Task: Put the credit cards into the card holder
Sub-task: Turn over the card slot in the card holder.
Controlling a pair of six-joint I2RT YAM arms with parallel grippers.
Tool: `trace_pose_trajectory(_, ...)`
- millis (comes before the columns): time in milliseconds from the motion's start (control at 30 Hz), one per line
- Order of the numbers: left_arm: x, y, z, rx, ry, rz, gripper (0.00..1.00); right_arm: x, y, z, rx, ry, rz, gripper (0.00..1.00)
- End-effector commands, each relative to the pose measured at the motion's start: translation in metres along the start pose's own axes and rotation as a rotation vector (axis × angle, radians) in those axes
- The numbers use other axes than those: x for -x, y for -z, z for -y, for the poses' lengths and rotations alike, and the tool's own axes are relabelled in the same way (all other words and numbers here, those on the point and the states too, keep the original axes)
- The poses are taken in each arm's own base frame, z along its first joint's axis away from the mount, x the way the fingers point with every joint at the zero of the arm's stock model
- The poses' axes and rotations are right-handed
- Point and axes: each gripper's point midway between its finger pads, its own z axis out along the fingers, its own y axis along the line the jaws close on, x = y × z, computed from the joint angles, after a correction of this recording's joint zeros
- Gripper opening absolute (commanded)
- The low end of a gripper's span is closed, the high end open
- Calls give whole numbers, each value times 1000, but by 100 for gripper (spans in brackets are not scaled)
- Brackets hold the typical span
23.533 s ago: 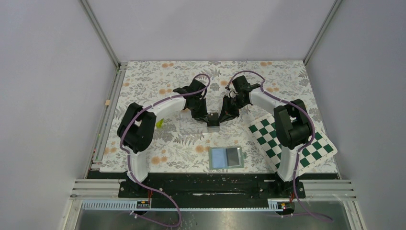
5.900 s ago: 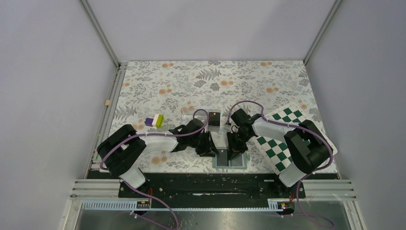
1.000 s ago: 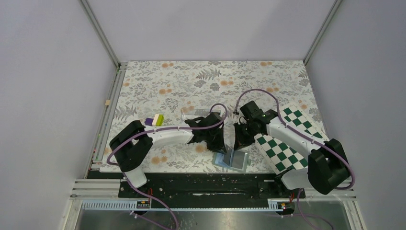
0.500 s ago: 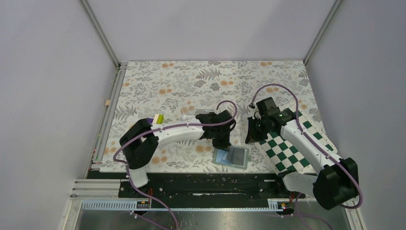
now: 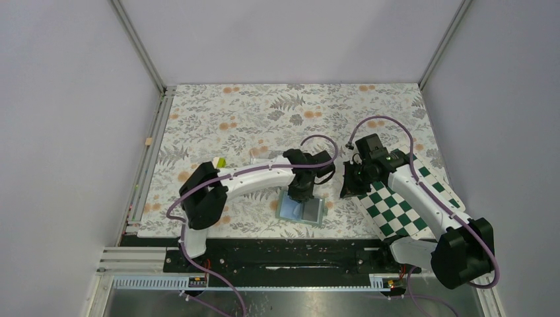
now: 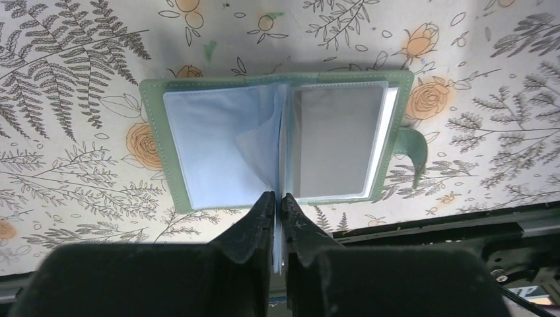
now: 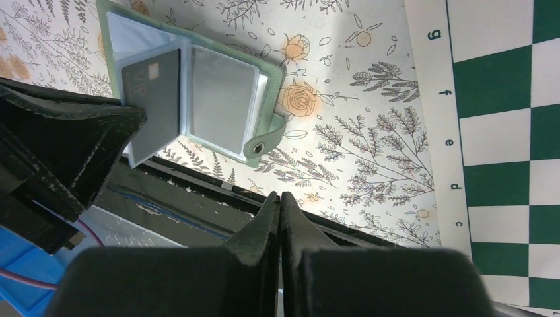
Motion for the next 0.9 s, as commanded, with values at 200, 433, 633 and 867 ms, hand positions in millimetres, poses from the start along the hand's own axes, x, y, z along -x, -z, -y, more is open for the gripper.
trace_pose_trajectory(200, -7, -8, 37, -101, -43, -54, 42, 6, 9, 5, -17, 1, 38, 0)
trace_pose_trajectory(433, -15, -3, 80, -344, -9, -91, 45, 5, 8, 7, -19, -4, 36, 0)
trace_pose_trajectory(633, -23, -6, 96, -454, 12, -125, 48, 5, 8, 7, -16, -5, 34, 0)
trace_pose_trajectory(867, 1, 22, 86, -578, 70, -10, 54, 5, 7, -2, 31, -8, 9, 0)
